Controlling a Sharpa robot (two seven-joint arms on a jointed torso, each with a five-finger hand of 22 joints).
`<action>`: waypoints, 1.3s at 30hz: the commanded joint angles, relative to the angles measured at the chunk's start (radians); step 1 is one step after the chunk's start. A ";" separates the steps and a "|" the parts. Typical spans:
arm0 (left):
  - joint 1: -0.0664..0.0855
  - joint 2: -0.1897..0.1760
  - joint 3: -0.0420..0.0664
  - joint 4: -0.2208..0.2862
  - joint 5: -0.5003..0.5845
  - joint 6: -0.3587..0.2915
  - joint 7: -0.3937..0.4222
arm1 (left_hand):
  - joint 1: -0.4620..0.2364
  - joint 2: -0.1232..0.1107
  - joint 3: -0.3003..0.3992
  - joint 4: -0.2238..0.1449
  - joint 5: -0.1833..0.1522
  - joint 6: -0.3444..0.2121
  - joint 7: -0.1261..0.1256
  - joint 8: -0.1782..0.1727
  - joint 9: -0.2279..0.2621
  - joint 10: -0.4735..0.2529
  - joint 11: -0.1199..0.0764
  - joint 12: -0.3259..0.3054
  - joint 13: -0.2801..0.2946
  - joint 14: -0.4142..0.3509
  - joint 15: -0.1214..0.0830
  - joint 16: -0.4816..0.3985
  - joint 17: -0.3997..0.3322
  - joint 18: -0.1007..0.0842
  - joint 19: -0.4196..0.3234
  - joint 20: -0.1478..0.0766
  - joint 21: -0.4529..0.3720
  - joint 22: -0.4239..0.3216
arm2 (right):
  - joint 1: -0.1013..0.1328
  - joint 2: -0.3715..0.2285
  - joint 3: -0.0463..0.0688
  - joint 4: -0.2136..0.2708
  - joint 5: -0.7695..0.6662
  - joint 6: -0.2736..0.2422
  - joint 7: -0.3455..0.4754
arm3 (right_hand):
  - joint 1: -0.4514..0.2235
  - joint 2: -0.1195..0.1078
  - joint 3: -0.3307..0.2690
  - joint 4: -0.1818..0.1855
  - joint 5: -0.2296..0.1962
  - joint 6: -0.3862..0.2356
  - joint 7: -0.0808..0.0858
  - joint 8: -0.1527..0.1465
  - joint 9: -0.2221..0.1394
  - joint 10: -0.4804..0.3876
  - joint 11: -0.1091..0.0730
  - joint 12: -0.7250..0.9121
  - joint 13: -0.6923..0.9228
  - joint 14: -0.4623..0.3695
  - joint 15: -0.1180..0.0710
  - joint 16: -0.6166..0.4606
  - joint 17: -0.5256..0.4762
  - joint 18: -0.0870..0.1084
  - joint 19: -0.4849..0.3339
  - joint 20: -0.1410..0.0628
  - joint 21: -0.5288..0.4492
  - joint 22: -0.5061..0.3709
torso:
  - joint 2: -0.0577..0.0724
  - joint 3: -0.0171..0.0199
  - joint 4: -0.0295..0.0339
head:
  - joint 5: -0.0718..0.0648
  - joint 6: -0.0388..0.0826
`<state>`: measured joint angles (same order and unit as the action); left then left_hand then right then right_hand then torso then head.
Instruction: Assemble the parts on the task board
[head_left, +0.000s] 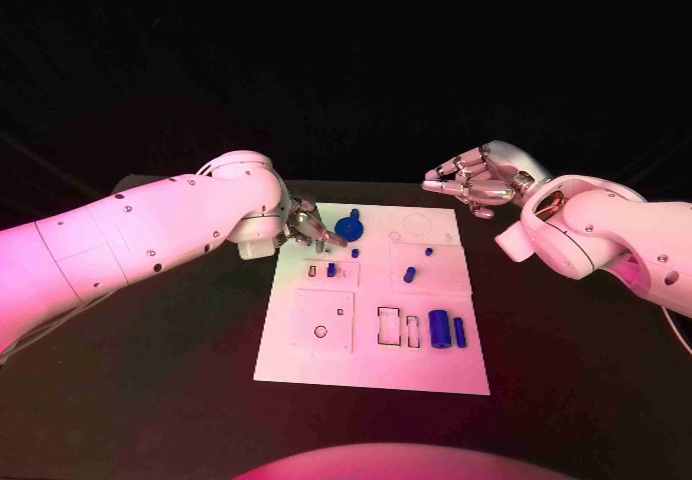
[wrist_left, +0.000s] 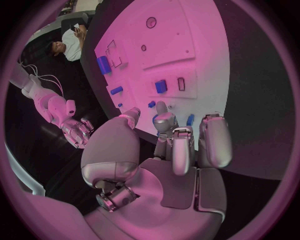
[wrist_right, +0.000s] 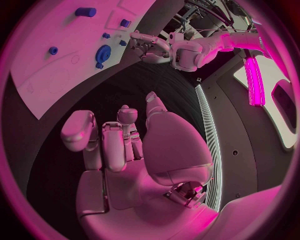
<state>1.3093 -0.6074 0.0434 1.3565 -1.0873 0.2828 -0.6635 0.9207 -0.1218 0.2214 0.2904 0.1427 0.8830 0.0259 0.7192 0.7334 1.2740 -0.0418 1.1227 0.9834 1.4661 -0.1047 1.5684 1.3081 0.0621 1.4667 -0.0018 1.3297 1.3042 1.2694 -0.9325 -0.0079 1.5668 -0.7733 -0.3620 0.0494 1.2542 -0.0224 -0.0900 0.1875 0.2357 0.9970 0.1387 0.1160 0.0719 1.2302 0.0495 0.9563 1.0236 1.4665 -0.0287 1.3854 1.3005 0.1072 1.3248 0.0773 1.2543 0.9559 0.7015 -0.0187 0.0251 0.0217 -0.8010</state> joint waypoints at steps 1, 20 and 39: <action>0.038 -0.001 0.005 -0.027 0.046 0.061 0.008 | 0.027 0.013 -0.027 -0.001 0.000 -0.025 0.013 -0.029 -0.019 -0.026 0.011 -0.023 -0.030 0.105 0.011 0.002 0.263 0.008 0.003 0.013 -0.036 -0.030 | -0.002 0.003 -0.001 -0.003 -0.001 0.013 0.002 | 0.004 0.012 -0.014 0.000 0.031 -0.005 -0.004 0.005 -0.001 -0.011 0.000 0.001 -0.002 0.047 0.002 -0.006 0.000 0.007 -0.006 -0.001 -0.007 -0.001 | 0.001 0.0002 -0.0005 | 0.002 0.003; 0.085 0.111 -0.034 -0.316 -0.026 0.157 0.083 | 0.134 0.083 -0.147 0.000 -0.035 -0.024 0.048 -0.147 -0.145 -0.048 0.042 -0.025 -0.053 0.105 0.040 0.002 0.263 0.014 -0.002 0.043 -0.067 -0.046 | -0.006 0.015 -0.001 -0.014 -0.001 0.012 0.001 | 0.010 0.014 -0.017 -0.001 0.036 -0.005 -0.004 0.006 -0.001 -0.010 0.000 0.002 -0.001 0.047 0.001 -0.006 0.001 0.007 -0.006 -0.001 -0.007 -0.001 | 0.003 -0.0043 -0.0022 | 0.011 0.015; 0.048 0.189 -0.049 -0.432 -0.032 0.210 0.109 | 0.163 0.118 -0.173 -0.001 -0.032 0.022 0.031 -0.122 -0.147 -0.018 0.028 0.008 -0.018 0.105 0.029 0.002 0.263 0.006 0.015 0.034 -0.032 -0.007 | -0.008 0.023 -0.001 -0.020 -0.038 0.014 -0.001 | 0.040 0.025 -0.019 -0.011 0.034 -0.005 -0.005 0.009 -0.001 -0.011 -0.002 0.003 -0.003 0.048 0.000 -0.006 0.002 0.007 -0.004 -0.002 -0.008 -0.001 | 0.002 -0.0013 -0.0017 | 0.011 0.010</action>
<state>1.3584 -0.4221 -0.0058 0.9270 -1.1113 0.4562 -0.5689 1.0764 -0.0079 0.0552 0.2895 0.1098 0.8978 0.0581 0.5930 0.5856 1.2487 -0.0139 1.1270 0.9648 1.4654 -0.0692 1.5684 1.3076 0.0622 1.4634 0.0341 1.2927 1.2960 1.2622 -0.9112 -0.0095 1.5467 -0.7968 -0.3615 0.0483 1.2850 -0.0005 -0.1075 0.1807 0.2654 0.9970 0.1386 0.1198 0.0719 1.2230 0.0496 0.9562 1.0210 1.4665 -0.0288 1.3854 1.3014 0.1072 1.3249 0.0773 1.2505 0.9549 0.7039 -0.0204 0.0239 0.0314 -0.7895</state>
